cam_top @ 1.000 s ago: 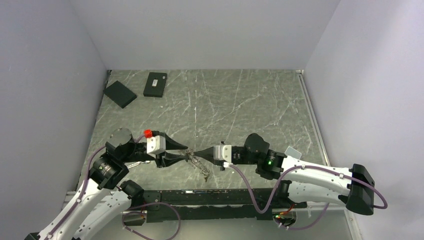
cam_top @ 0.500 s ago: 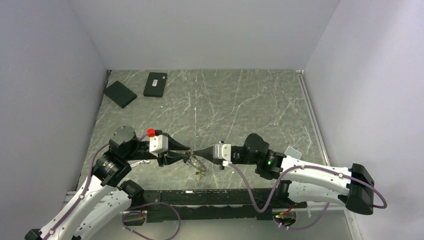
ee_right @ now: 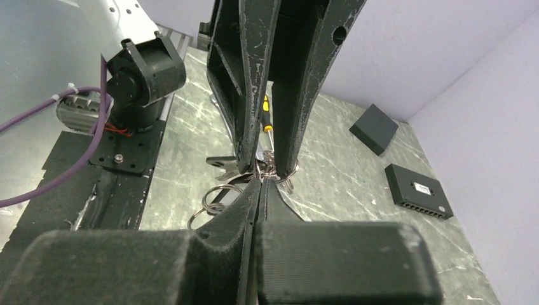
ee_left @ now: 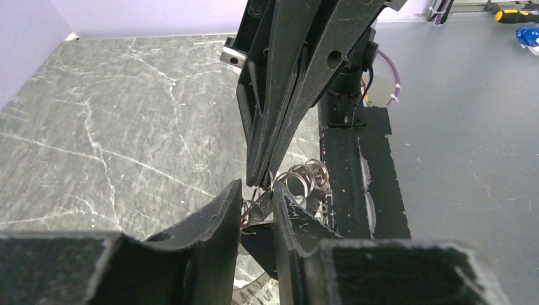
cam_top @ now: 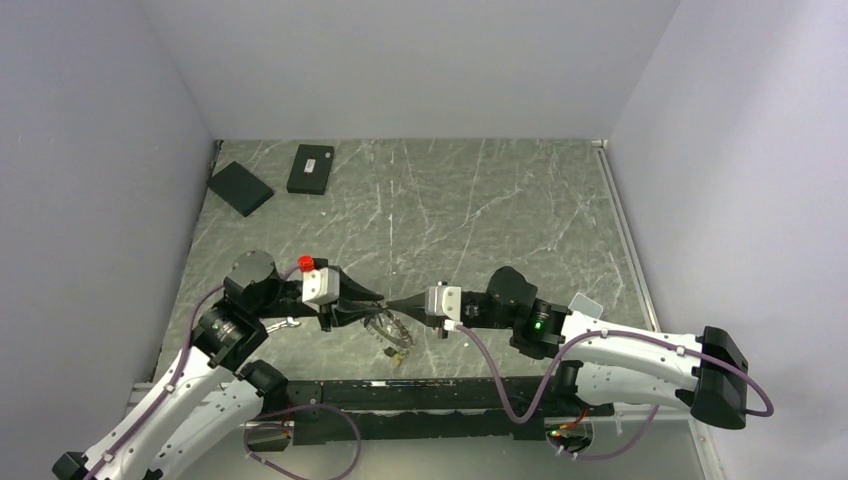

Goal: Put the keys on the keyring

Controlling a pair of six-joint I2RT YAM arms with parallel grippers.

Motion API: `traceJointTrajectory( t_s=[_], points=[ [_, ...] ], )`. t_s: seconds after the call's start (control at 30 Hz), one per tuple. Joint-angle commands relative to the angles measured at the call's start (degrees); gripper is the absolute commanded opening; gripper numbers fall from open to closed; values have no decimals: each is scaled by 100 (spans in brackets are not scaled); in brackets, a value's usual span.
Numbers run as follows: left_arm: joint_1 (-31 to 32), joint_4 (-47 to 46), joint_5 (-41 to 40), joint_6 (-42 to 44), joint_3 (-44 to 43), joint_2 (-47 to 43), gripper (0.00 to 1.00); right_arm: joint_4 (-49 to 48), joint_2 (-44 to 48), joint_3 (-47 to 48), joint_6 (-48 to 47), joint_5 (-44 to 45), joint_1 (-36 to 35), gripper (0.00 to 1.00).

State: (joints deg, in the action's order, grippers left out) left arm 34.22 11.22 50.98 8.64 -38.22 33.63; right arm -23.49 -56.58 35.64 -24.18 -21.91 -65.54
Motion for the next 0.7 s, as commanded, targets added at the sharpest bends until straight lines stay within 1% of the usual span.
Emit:
traceJointTrajectory(
  t_s=[0.0,0.2,0.27,0.3,0.43,0.53,0.57,0.6,0.63,0.67],
  points=[
    [24,-296,217,-153,104,68,27,-687,50,376,68,64,41,0],
    [24,-244,254,-177,49,161,13,-648,24,398,58,62,41,0],
    [31,-139,308,-221,-25,290,6,-649,15,397,58,64,41,0],
    [25,-89,331,-259,-80,370,1,-642,7,401,55,69,42,0],
    [28,75,320,-491,-256,643,0,-513,-24,439,-13,97,41,0],
    [27,97,127,-631,-291,652,0,-381,-25,472,-73,199,42,0],
    [30,124,13,-674,-304,639,0,-348,-23,472,-83,284,41,2],
    [29,140,-119,-735,-321,629,0,-323,-10,464,-112,365,41,7],
    [30,157,-191,-775,-338,623,0,-316,11,447,-124,451,41,15],
    [30,172,-258,-820,-371,622,0,-326,33,418,-123,530,41,27]
  ],
)
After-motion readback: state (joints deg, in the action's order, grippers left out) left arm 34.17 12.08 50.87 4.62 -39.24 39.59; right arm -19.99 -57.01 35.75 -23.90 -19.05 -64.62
